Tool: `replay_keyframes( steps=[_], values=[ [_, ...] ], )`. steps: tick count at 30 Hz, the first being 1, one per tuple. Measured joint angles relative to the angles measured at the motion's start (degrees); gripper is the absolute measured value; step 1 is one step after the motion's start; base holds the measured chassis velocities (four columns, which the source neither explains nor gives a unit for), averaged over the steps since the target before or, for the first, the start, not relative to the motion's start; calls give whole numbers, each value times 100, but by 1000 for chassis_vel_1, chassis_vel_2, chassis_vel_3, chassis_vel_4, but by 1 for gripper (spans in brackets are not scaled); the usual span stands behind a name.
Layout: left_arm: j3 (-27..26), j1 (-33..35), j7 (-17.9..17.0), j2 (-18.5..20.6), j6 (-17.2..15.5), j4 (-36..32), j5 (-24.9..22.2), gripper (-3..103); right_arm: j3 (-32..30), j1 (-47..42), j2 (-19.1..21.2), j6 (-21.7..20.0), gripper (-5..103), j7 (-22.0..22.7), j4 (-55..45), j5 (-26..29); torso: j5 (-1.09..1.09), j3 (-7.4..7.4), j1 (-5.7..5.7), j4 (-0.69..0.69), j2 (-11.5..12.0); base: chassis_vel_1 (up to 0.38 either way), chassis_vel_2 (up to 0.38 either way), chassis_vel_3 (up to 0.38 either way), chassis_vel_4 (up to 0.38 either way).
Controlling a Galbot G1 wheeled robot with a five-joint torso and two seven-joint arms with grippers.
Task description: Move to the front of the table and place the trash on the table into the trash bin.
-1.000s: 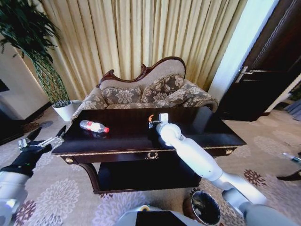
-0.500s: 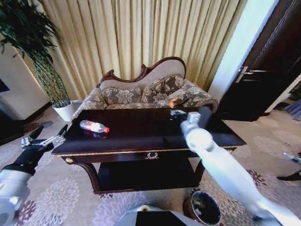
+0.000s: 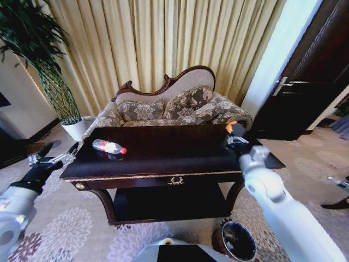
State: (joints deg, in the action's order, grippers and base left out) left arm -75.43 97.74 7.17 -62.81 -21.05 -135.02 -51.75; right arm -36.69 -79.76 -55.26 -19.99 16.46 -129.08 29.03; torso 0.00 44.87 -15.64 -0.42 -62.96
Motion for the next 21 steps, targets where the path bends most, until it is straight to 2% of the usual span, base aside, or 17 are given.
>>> replay_keyframes(
  steps=[1, 5, 14, 21],
  values=[
    [34, -22, -9, 19, 3, 28, 68, 100, -79, -235, -159, 5, 0, -3, -205, -92, 1, 0, 0, 2, 0, 0, 0, 0, 0],
    [43, -54, -13, 64, 5, 66, 81, 100, -167, -427, -321, -39, 0, 50, -455, -99, 1, 0, 0, 2, 0, 0, 0, 0, 0],
    [-61, -28, 10, 92, 92, 179, 70, 100, -110, -443, -459, -69, 0, 177, -587, -47, 0, 1, -2, 3, 2, 39, -34, -46, 41],
    [-57, -37, 20, 69, 108, 229, 71, 100, -21, -446, -516, -77, 0, 275, -606, -44, 0, 1, -2, 2, 2, 161, -157, -174, 179]
  ],
)
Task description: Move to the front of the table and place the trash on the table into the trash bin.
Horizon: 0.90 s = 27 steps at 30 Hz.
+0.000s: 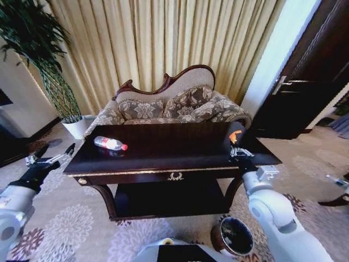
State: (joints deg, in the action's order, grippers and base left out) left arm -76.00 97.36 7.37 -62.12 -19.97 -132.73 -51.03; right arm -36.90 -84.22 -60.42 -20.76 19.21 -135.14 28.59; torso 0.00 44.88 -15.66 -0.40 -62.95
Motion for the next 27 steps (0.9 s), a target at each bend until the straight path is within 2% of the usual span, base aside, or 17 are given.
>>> replay_keyframes(
  steps=[8, 12, 16, 18, 20, 21, 23, 25, 26, 27],
  values=[
    [34, -6, 19, -47, 3, 5, 9, 100, 63, -69, -68, 68, 0, 4, 104, -215, 1, -1, 1, 0, -1, 269, -288, -274, 277],
    [75, -25, 33, -64, 8, 5, 25, 100, 189, -96, -201, 203, 0, -218, 487, -479, 1, 0, 2, 1, -2, 337, -323, -333, 326],
    [76, -26, 52, -80, 14, -5, 24, 100, 267, -136, -340, -25, 0, -407, 917, -421, 0, -4, 8, -2, -6, 256, -206, -234, 211],
    [40, -4, 87, -99, 39, -2, 23, 100, 360, -122, -448, -187, 0, -416, 1382, -383, -1, -4, 9, -1, -7, 50, -88, -82, 112],
    [34, 10, 98, -108, 57, -2, 22, 100, 388, -84, -484, -202, 0, -415, 1574, -420, 1, -4, 9, -1, -7, -6, -9, -36, 92],
    [21, 27, 105, -124, 77, -2, 22, 100, 417, -11, -531, -207, 0, -403, 1836, -488, 0, -3, 8, 3, -6, 0, 0, 0, 0],
    [4, 54, 118, -145, 94, -9, 20, 100, 433, 112, -588, -207, 0, -385, 2233, -589, -1, 0, 5, 2, -3, 0, 0, 0, 0],
    [-42, 96, 144, -174, 105, -31, 7, 100, 437, 402, -667, -185, 0, -344, 3111, -763, -1, 4, -7, -1, 4, -51, 45, 53, -85],
    [-42, 96, 144, -174, 105, -31, 7, 100, 437, 402, -667, -185, 0, -344, 3111, -763, -1, 4, -7, -1, 4, -51, 45, 74, -85],
    [-79, 124, 178, -197, 119, -44, 3, 100, 438, 616, -707, -148, 0, -318, 3675, -875, -2, 4, -7, -2, 4, -78, 54, 46, -74]
  ],
)
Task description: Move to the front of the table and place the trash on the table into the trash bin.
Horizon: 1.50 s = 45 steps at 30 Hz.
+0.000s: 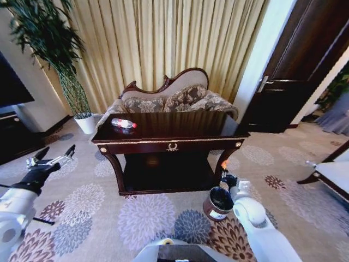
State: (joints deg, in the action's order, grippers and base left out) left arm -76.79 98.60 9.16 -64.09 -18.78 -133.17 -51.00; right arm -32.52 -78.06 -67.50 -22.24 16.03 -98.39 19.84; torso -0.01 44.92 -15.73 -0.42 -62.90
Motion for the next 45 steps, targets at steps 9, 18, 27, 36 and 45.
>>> replay_keyframes(
  steps=[9, 18, 27, 36, 45],
  values=[
    [-128, 113, 54, -72, 64, -26, -22, 100, -19, 1000, -143, 376, 0, -35, 2334, -611, 1, -6, 12, 3, -7, -14, 8, 10, -7],
    [-113, 104, 54, -118, 65, -73, -18, 100, -95, 1525, -163, 600, 0, 11, 3338, -976, 1, -4, 8, 1, -5, 0, 0, 0, 0],
    [-78, 94, 49, -133, 39, -147, -3, 100, -90, 1580, -251, 680, 25, 139, 3510, -1173, 1, -4, 8, 1, -5, 0, 0, 0, 0],
    [-99, 119, 48, -144, 36, -185, -2, 100, -64, 1557, -263, 739, 63, 186, 3319, -1215, 1, -4, 8, 2, -5, 0, 0, 0, 0],
    [-52, 116, 39, -190, 33, -246, -3, 100, -143, 584, -288, 1490, 95, -280, 795, -252, 2, -5, 9, 0, -5, 0, 0, 0, 0]
  ],
)
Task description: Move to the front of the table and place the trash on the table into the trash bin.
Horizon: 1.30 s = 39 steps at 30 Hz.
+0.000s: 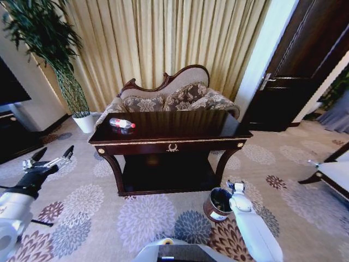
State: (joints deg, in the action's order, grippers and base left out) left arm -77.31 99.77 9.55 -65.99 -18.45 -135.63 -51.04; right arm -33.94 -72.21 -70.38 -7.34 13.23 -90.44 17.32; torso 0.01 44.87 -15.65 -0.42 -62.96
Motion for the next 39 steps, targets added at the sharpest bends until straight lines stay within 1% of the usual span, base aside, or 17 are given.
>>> replay_keyframes(
  steps=[1, 2, 3, 4, 5, 6, 8, 9, 12, 13, 15, 19, 22, 28, 35, 39],
  values=[
    [18, -3, -4, -5, 0, -15, 1, 100, -3, -72, -6, 47, 95, -31, -247, 29, 1, 0, 0, 2, 0, 0, 0, 0, 0],
    [18, -3, -4, -5, 0, -15, 1, 100, -3, -72, -6, 47, 95, -31, -247, 29, 1, 0, 0, 2, 0, 0, 0, 0, 0],
    [47, -10, -13, -12, -1, -42, 2, 100, 25, -232, -10, 77, 100, -74, -851, 134, 1, 0, 0, 3, 0, 0, 0, 0, 0],
    [63, -19, -16, -16, -1, -58, 2, 100, 62, -298, -2, 75, 100, -85, -1194, 194, -1, 0, 0, 1, 0, 0, 0, 0, 0],
    [63, -19, -16, -16, -1, -58, 2, 100, 62, -298, -2, 75, 100, -85, -1194, 194, -1, 0, 0, 1, 0, 0, 0, 0, 0],
    [68, -25, -18, -17, -1, -69, 3, 100, 103, -341, 11, 72, 100, -90, -1459, 227, 0, 0, 0, 1, 0, 0, 0, 0, 0],
    [77, -41, -23, -26, -2, -92, 2, 100, 255, -417, 77, 31, 100, -69, -2190, 322, 0, 0, 0, 2, 0, 0, 0, 0, 0],
    [77, -41, -23, -26, -2, -92, 2, 100, 255, -417, 77, 31, 100, -69, -2190, 322, 0, 0, 0, 2, 0, 0, 0, 0, 0],
    [79, -38, -28, -63, -3, -123, 1, 100, 507, -472, 207, -220, 100, -22, -3047, 572, 0, 0, 0, 2, 0, 0, 0, 0, 0],
    [79, -38, -28, -63, -3, -123, 1, 100, 507, -472, 207, -220, 100, -22, -3047, 572, 0, 0, 0, 2, 0, 0, 0, 0, 0],
    [80, -36, -28, -85, -3, -127, 0, 100, 688, -524, 287, -434, 100, 2, -3483, 715, 0, 0, 0, 2, 0, 0, 0, 0, 0],
    [76, -35, -28, -85, -3, -118, 2, 100, 767, -562, 323, -505, 100, -37, -3646, 742, 0, 0, 0, 2, 0, 0, 0, 0, 0],
    [43, -35, -28, -74, -3, -117, -2, 100, 780, -625, 330, -466, 100, -179, -3687, 739, -1, 0, 0, 2, 0, 0, 0, 0, 0],
    [34, -25, -28, -85, -2, -131, -2, 100, 846, -719, 338, -415, 100, -199, -3794, 647, -1, 0, 0, 2, -1, 0, 0, 0, 0],
    [24, -28, -28, -76, -2, -168, -2, 100, 855, -792, 332, -411, 100, -235, -3854, 492, -1, -1, 2, 2, -1, -80, 71, 87, -84],
    [25, -32, -28, -76, -3, -185, -2, 100, 868, -816, 330, -399, 100, -256, -3855, 413, 0, 0, 2, 2, -1, -186, 177, 212, -182]
  ],
)
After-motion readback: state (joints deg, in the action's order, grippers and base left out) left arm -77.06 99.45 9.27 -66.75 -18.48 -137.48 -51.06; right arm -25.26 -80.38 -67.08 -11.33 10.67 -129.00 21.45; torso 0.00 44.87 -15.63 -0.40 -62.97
